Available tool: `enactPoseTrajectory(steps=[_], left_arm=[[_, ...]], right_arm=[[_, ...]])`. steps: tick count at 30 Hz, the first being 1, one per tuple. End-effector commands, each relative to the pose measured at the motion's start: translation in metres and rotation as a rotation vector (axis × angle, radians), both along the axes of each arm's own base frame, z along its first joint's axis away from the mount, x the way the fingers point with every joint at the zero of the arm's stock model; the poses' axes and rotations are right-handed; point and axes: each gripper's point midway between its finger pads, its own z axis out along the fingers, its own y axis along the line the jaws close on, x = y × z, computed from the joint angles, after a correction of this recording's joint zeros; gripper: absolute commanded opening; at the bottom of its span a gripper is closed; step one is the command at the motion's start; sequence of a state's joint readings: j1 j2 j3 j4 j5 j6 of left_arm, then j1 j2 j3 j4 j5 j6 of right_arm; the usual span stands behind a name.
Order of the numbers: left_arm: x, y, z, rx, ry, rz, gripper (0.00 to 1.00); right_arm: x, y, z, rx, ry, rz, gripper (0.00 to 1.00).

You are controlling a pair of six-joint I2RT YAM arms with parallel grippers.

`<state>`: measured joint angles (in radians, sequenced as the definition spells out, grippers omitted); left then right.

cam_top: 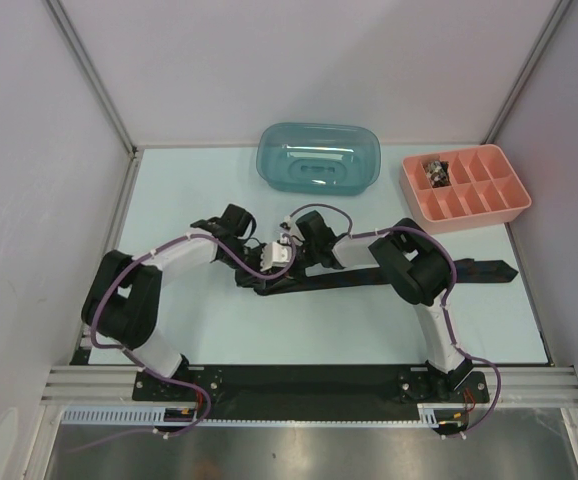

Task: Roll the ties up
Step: Roll the tie at the center of the board.

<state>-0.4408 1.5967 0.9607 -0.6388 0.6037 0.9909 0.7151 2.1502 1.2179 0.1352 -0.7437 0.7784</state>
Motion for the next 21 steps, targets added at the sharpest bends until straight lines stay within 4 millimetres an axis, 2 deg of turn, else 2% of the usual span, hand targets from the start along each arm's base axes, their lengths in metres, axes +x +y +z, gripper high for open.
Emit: enactPoseTrajectory(steps=[1, 5, 9, 11, 16, 21], left_arm=[[0.0, -0.012, -0.005, 0.014, 0.035, 0.002, 0.31], [0.002, -0.006, -0.019, 0.081, 0.033, 0.009, 0.3], [-0.001, 0.002, -0.029, 0.123, 0.038, 0.01, 0.29], [-0.003, 0.004, -0.032, 0.131, 0.034, 0.005, 0.29], [-0.004, 0.004, -0.032, 0.122, 0.032, 0.001, 0.29], [-0.003, 0.003, -0.033, 0.123, 0.029, 0.0, 0.29]], right_arm=[[0.009, -0.009, -0.01, -0.024, 0.002, -0.058, 0.0], [0.007, -0.01, -0.003, 0.005, 0.022, -0.058, 0.01], [0.007, -0.013, 0.013, 0.04, 0.026, -0.055, 0.12], [0.007, -0.016, 0.022, 0.051, 0.027, -0.051, 0.15], [0.007, -0.017, 0.044, 0.09, -0.002, -0.039, 0.25], [0.002, -0.01, 0.045, 0.095, -0.001, -0.018, 0.38]])
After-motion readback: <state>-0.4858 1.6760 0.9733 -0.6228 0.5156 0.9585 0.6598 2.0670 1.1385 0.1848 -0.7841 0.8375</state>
